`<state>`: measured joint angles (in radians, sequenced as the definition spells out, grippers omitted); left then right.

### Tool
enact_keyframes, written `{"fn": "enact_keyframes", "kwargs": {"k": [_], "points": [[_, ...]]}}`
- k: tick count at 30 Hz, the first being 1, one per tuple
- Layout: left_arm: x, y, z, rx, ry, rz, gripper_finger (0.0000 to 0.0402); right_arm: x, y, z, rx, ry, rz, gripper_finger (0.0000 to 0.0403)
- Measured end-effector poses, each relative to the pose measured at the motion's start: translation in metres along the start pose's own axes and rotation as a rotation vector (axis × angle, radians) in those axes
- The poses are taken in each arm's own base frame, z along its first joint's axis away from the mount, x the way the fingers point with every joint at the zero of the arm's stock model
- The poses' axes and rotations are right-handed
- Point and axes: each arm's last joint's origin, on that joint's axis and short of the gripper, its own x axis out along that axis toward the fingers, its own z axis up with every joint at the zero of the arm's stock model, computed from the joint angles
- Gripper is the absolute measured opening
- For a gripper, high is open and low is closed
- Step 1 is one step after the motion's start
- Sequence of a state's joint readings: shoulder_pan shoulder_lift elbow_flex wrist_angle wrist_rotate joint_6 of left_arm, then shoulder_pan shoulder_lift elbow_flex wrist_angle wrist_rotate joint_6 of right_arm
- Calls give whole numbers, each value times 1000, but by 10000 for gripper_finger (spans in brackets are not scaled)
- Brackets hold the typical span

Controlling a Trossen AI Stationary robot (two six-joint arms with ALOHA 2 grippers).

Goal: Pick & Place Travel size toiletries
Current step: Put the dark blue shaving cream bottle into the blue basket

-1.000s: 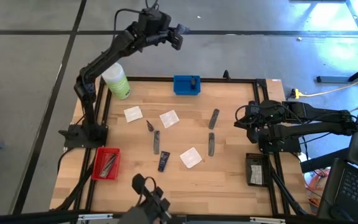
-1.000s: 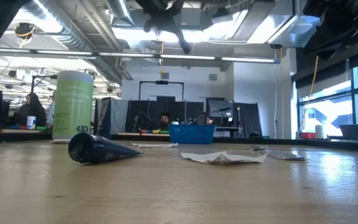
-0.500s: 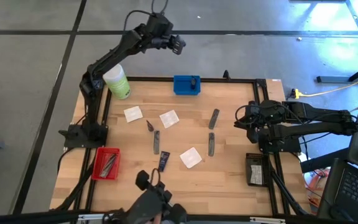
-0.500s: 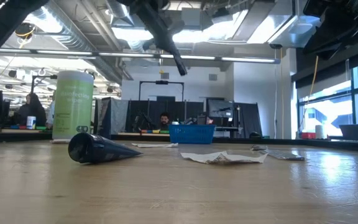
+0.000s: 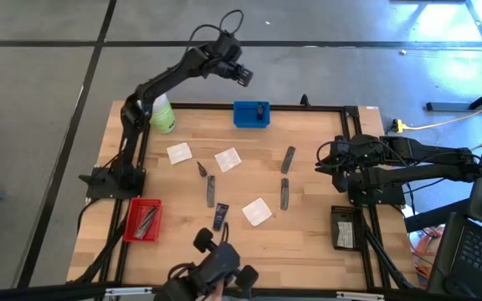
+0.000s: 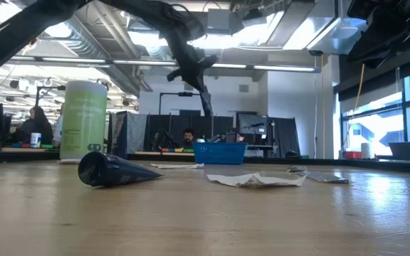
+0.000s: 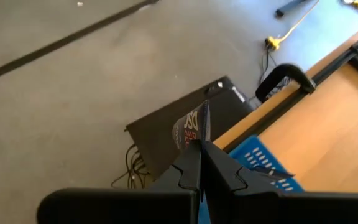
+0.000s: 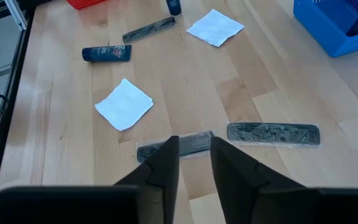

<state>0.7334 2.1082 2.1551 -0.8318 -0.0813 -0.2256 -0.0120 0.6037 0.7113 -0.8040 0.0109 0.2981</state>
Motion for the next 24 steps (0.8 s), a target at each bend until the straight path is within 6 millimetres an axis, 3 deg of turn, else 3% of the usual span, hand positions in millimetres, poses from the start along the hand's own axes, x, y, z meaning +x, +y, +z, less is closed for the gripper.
{"fn": "enact_keyframes", "kwargs": {"k": [8, 24], "points": [[16, -2, -9, 7, 66, -22, 2, 0, 0, 0, 0, 0, 0, 109], [24, -4, -26, 23, 173, -21, 2, 0, 0, 0, 0, 0, 0, 127]]}}
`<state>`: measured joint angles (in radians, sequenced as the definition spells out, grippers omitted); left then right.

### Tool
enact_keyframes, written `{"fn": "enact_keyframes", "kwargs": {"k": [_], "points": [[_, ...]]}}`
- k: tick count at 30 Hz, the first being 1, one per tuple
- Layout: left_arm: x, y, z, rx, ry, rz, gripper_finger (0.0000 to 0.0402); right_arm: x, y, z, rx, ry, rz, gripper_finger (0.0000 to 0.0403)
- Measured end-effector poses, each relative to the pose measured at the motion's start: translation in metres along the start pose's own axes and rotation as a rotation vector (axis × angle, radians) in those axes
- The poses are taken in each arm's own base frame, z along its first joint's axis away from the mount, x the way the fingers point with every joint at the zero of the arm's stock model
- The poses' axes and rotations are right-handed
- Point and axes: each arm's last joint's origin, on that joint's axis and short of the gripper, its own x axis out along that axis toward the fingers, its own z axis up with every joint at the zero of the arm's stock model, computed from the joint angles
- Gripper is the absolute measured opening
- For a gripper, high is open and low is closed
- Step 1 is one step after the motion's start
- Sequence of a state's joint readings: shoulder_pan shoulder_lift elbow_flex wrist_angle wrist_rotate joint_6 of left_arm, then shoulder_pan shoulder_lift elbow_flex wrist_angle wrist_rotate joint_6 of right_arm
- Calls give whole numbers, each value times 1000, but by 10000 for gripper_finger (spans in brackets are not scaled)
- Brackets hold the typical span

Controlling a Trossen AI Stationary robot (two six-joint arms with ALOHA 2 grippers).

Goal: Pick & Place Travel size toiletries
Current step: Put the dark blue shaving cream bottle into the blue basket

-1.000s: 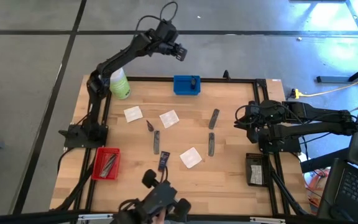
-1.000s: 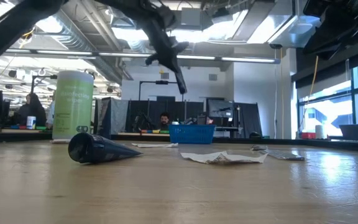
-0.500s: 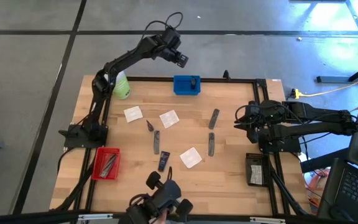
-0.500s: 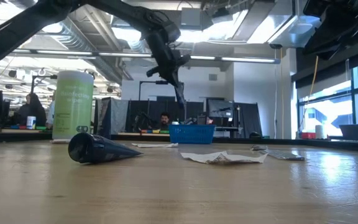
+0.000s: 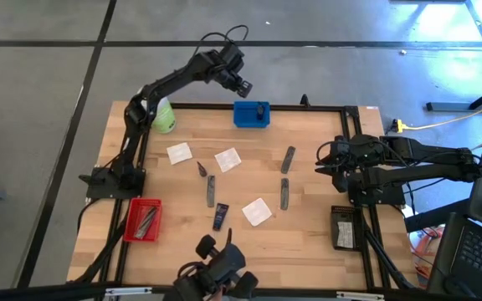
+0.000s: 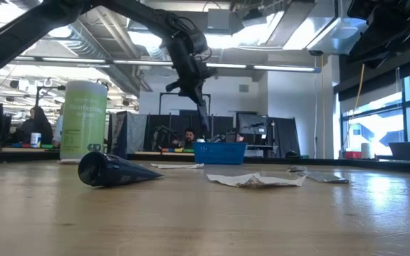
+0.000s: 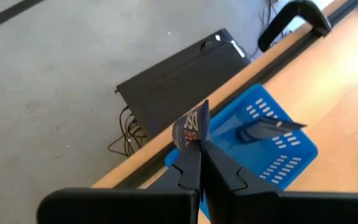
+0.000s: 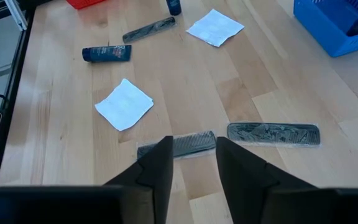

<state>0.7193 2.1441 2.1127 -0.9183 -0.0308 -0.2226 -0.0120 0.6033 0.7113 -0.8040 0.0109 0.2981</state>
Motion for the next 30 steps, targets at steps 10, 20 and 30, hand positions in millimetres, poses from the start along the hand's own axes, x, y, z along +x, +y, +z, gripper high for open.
{"fn": "enact_keyframes", "kwargs": {"k": [10, 20, 30], "points": [[18, -4, -16, 7, 71, -51, 2, 0, 0, 0, 0, 0, 0, 133], [21, -16, -22, 32, 87, -63, 2, 0, 0, 0, 0, 0, 0, 112], [30, -16, -31, 16, 113, -57, 2, 0, 0, 0, 0, 1, 0, 93]]}}
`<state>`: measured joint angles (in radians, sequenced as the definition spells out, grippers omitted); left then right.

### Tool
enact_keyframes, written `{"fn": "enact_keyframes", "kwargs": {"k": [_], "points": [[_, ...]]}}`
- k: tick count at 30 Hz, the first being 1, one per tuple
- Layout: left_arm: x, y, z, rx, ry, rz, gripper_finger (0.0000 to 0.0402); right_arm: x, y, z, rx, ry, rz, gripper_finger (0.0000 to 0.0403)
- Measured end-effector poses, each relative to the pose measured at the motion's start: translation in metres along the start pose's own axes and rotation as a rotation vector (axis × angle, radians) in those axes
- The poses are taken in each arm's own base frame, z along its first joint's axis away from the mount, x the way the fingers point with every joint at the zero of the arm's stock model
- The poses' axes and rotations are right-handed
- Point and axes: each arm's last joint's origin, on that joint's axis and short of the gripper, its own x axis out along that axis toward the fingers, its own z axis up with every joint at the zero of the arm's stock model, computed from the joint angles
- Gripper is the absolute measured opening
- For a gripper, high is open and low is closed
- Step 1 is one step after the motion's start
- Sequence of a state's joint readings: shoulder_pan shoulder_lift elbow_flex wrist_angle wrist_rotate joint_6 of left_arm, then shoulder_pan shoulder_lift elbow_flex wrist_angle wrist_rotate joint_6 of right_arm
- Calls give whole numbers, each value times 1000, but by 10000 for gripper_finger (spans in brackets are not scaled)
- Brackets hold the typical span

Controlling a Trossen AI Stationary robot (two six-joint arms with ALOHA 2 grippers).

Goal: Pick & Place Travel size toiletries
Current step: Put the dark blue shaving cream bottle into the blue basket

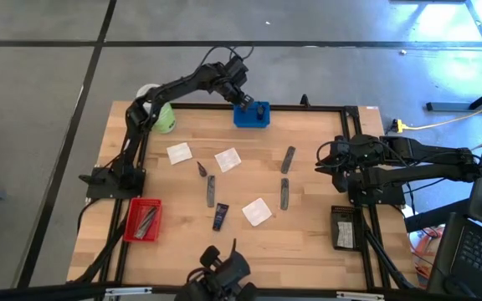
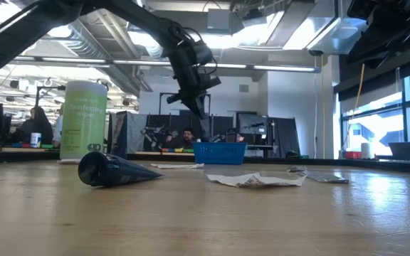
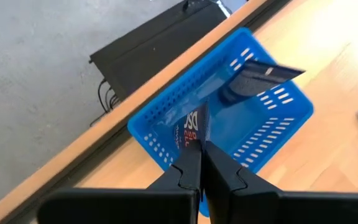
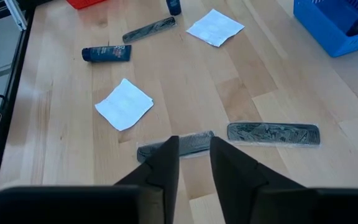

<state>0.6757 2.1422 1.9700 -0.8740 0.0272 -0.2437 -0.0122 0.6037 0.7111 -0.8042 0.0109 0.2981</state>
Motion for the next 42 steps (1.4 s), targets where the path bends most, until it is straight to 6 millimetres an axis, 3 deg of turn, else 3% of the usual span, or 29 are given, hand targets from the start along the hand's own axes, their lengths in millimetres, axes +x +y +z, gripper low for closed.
{"fn": "enact_keyframes", "kwargs": {"k": [13, 34, 42], "points": [[24, 10, -12, -26, 1, 4, 2, 0, 0, 0, 0, -1, 0, 79], [30, 4, -13, -22, -8, 7, 2, 0, 0, 0, 0, 0, 0, 59], [33, 2, -14, -18, -6, 4, 2, 0, 0, 0, 0, 0, 0, 69]]}}
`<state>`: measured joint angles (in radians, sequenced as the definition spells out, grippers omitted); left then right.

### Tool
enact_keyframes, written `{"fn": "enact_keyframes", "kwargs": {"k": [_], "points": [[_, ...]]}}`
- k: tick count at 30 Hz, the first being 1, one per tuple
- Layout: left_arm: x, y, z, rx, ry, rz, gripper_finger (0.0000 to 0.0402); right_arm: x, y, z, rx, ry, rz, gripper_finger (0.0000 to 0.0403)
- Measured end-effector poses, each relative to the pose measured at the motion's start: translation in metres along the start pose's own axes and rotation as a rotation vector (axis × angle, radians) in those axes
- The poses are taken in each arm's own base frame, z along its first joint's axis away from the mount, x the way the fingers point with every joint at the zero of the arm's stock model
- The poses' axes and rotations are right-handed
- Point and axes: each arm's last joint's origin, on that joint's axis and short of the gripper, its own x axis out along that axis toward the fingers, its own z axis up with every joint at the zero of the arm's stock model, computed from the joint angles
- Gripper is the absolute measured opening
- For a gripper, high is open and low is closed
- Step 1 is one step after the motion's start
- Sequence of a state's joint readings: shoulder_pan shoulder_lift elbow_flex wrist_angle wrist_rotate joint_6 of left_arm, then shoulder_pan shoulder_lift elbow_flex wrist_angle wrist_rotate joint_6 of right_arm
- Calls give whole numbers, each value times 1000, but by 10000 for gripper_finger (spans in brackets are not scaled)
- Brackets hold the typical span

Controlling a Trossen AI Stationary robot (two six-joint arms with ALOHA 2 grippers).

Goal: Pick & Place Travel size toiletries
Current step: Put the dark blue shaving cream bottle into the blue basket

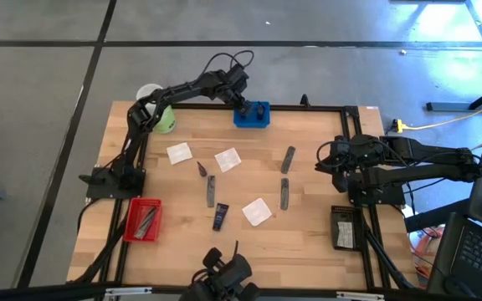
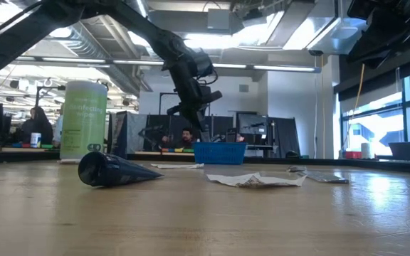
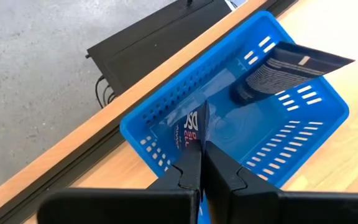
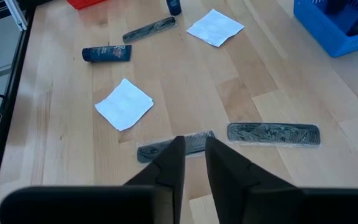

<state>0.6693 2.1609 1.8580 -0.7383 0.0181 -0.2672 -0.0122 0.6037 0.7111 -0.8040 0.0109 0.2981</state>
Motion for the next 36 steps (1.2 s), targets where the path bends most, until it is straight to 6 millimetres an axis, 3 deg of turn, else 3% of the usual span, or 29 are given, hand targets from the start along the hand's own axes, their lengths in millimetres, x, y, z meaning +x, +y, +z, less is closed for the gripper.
{"fn": "enact_keyframes", "kwargs": {"k": [22, 36], "points": [[9, 0, -7, 5, 3, -6, 3, 0, 0, 0, 0, 0, 0, 112], [11, 0, -7, 11, -7, -10, 63, 0, 0, 0, 0, 0, 0, 135]]}}
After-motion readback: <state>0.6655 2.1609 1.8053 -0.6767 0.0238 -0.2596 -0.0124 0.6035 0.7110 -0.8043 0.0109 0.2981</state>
